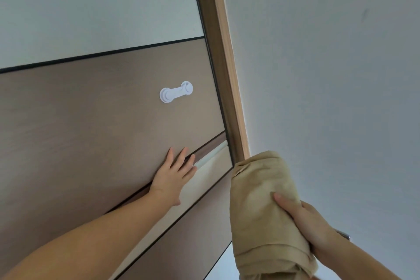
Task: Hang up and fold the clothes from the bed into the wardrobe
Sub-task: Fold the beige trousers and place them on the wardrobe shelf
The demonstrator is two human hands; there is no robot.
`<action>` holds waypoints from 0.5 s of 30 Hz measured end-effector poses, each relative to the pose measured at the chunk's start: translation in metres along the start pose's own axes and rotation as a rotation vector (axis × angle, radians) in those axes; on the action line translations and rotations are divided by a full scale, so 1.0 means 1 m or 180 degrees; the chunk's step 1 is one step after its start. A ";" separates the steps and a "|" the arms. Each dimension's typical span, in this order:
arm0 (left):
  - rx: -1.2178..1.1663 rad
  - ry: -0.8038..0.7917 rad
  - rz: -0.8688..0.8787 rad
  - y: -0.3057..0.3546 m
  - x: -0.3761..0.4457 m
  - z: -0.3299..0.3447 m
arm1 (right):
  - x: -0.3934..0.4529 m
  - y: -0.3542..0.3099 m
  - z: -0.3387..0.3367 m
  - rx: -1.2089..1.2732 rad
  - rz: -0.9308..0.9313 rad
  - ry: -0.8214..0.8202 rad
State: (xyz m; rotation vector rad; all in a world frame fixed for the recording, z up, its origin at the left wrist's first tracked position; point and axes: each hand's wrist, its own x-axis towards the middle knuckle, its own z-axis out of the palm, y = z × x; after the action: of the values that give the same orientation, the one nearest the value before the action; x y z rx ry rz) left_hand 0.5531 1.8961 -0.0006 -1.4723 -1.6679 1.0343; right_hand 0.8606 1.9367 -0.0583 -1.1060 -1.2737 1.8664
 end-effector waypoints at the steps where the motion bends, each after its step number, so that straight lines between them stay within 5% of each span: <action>1: -0.0049 0.0036 0.0022 -0.003 -0.002 -0.005 | -0.002 -0.002 -0.003 -0.0005 0.0007 -0.0013; 8: -0.0001 0.0685 0.0432 -0.013 0.053 -0.049 | 0.004 -0.016 -0.013 -0.0021 -0.0067 0.0117; 15: 0.0664 0.0170 0.0983 0.008 0.131 -0.052 | 0.042 -0.022 -0.002 0.0072 -0.0096 0.0393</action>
State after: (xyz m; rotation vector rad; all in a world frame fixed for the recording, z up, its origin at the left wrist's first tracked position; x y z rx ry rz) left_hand 0.5847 2.0324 0.0143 -1.6317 -1.2765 1.2794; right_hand 0.8437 1.9806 -0.0510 -1.1649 -1.1903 1.7577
